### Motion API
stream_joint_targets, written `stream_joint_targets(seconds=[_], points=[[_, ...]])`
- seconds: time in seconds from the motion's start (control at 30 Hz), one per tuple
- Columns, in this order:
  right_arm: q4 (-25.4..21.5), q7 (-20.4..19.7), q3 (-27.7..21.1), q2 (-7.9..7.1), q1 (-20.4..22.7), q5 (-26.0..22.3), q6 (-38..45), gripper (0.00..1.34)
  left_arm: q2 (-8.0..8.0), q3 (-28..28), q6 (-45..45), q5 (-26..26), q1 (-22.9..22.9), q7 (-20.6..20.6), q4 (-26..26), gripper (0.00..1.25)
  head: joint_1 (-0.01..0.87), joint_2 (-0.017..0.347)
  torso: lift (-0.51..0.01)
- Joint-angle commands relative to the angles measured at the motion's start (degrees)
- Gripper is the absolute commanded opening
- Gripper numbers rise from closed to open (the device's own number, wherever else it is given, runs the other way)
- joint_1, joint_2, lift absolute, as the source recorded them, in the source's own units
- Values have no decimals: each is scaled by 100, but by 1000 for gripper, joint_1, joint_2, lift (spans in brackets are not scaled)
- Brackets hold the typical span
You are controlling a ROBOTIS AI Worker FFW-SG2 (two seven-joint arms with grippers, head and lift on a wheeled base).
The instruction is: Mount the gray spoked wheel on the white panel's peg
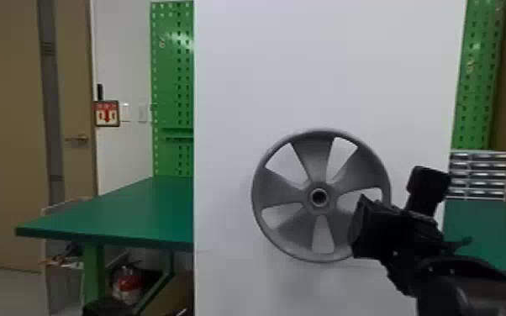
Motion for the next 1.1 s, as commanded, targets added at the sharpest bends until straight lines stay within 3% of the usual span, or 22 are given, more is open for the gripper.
stream_joint_targets(seconds=[0.0,0.1,0.33,0.5,1.07], points=[[0,4,-13,0,9,-14,-15,466,6,1,0,0,-6,0,0,752,123,-8,-402],[0,4,-13,0,9,-14,-24,673,6,-8,0,0,-6,0,0,752,123,-8,-402],[26,13,-22,-9,9,-32,-68,945,6,-8,0,0,-15,0,0,752,123,-8,-402],[26,13,-13,-9,9,-32,-68,1324,6,-8,0,9,-15,0,0,752,123,-8,-402],[26,13,-4,-18,9,-32,-77,1332,6,-8,0,9,-6,0,0,752,123,-8,-402]])
